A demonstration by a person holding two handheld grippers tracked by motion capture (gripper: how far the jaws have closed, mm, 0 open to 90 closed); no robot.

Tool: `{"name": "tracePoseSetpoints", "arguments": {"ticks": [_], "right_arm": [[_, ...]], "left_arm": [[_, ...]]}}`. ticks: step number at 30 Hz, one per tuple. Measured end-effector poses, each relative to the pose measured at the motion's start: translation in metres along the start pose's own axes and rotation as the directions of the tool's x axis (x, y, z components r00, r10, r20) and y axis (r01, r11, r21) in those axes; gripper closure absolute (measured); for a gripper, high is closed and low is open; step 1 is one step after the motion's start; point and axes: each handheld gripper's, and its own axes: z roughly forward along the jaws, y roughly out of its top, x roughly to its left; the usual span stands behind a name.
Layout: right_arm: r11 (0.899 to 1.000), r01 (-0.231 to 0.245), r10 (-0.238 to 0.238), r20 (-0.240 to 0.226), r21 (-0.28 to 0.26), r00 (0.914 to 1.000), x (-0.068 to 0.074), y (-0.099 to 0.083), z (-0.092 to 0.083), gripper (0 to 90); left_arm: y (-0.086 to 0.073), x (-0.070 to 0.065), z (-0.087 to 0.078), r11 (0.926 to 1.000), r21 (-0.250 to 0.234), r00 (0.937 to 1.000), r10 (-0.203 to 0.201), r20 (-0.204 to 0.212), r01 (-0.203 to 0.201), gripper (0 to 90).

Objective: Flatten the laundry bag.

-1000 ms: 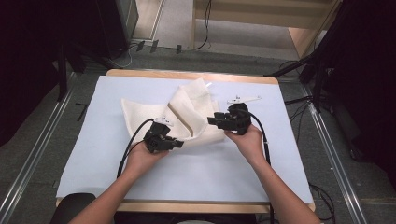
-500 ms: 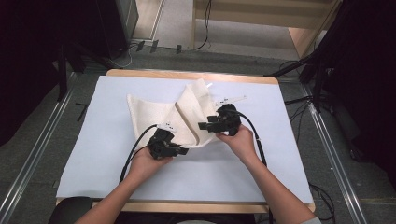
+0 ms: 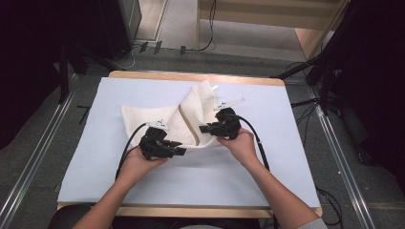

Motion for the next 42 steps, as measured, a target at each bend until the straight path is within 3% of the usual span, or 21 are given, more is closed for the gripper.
{"name": "tracePoseSetpoints", "arguments": {"ticks": [10,12,14,15,16,17,21,24,27,28,29,30,31,32,33,36,41,42], "right_arm": [[1.000,0.027,-0.027,0.011,0.002,0.9996,0.008,-0.002,-0.003,82.6],[1.000,0.029,-0.029,0.023,0.008,0.9993,0.006,-0.004,-0.005,82.7],[1.000,0.020,-0.021,0.023,0.009,0.9995,0.005,-0.006,-0.007,82.7],[1.000,0.016,-0.017,0.023,0.006,0.9996,0.005,-0.007,-0.008,82.7],[1.000,0.016,-0.017,0.023,0.006,0.9996,0.005,-0.007,-0.008,82.7],[1.000,0.015,-0.015,0.023,0.005,0.9996,0.006,-0.009,-0.011,82.6],[1.000,0.019,-0.019,0.021,0.006,0.9996,0.010,-0.014,-0.013,82.5],[1.000,0.019,-0.019,0.024,0.005,0.9995,0.012,-0.016,-0.015,82.4],[1.000,0.017,-0.017,0.027,0.008,0.9995,0.014,-0.021,-0.017,82.2],[1.000,0.017,-0.017,0.027,0.008,0.9995,0.014,-0.021,-0.017,82.2],[1.000,0.015,-0.016,0.031,0.010,0.9994,0.016,-0.024,-0.019,82.1],[1.000,0.015,-0.016,0.031,0.010,0.9994,0.016,-0.024,-0.019,82.1],[1.000,0.018,-0.018,0.034,0.008,0.9993,0.017,-0.027,-0.022,82.0],[1.000,0.018,-0.018,0.034,0.008,0.9993,0.017,-0.027,-0.022,82.0],[1.000,0.016,-0.016,0.033,0.010,0.9993,0.018,-0.028,-0.023,81.9],[1.000,0.021,-0.021,0.037,0.006,0.9991,0.023,-0.032,-0.026,81.9],[1.000,0.022,-0.022,0.033,0.010,0.9992,0.028,-0.039,-0.030,81.6],[1.000,0.018,-0.018,0.036,0.008,0.9992,0.029,-0.041,-0.030,81.4]], "left_arm": [[0.001,0.019,-0.045,0.9973,-0.044,0.9980,-0.059,-0.022,0.058,55.2],[-0.002,0.029,-0.061,0.9934,-0.080,0.9951,-0.086,-0.049,0.082,55.1],[-0.002,0.031,-0.064,0.9921,-0.088,0.9939,-0.095,-0.056,0.089,54.7],[-0.004,0.039,-0.070,0.9890,-0.105,0.9902,-0.113,-0.082,0.104,54.3],[-0.004,0.039,-0.070,0.9890,-0.105,0.9902,-0.113,-0.082,0.104,53.9],[-0.005,0.047,-0.073,0.9871,-0.106,0.9853,-0.131,-0.109,0.120,53.4],[-0.003,0.064,-0.072,0.9859,-0.098,0.9763,-0.150,-0.156,0.136,50.8],[0.000,0.072,-0.071,0.9838,-0.106,0.9753,-0.160,-0.152,0.144,49.8],[0.001,0.091,-0.071,0.9834,-0.100,0.9686,-0.168,-0.183,0.152,49.2],[0.001,0.091,-0.071,0.9834,-0.100,0.9686,-0.168,-0.183,0.152,49.2],[0.000,0.100,-0.073,0.9803,-0.101,0.9607,-0.187,-0.205,0.170,48.8],[0.000,0.100,-0.073,0.9803,-0.101,0.9607,-0.187,-0.205,0.170,48.6],[-0.001,0.108,-0.078,0.9782,-0.106,0.9520,-0.199,-0.232,0.178,48.3],[-0.001,0.108,-0.078,0.9782,-0.106,0.9520,-0.199,-0.232,0.178,47.9],[-0.002,0.113,-0.080,0.9759,-0.113,0.9478,-0.209,-0.241,0.187,47.9],[-0.003,0.127,-0.091,0.9648,-0.149,0.9320,-0.250,-0.263,0.217,46.8],[-0.006,0.143,-0.100,0.9607,-0.153,0.9088,-0.270,-0.319,0.231,46.0],[-0.006,0.143,-0.100,0.9607,-0.153,0.9088,-0.270,-0.319,0.231,45.6]]}}
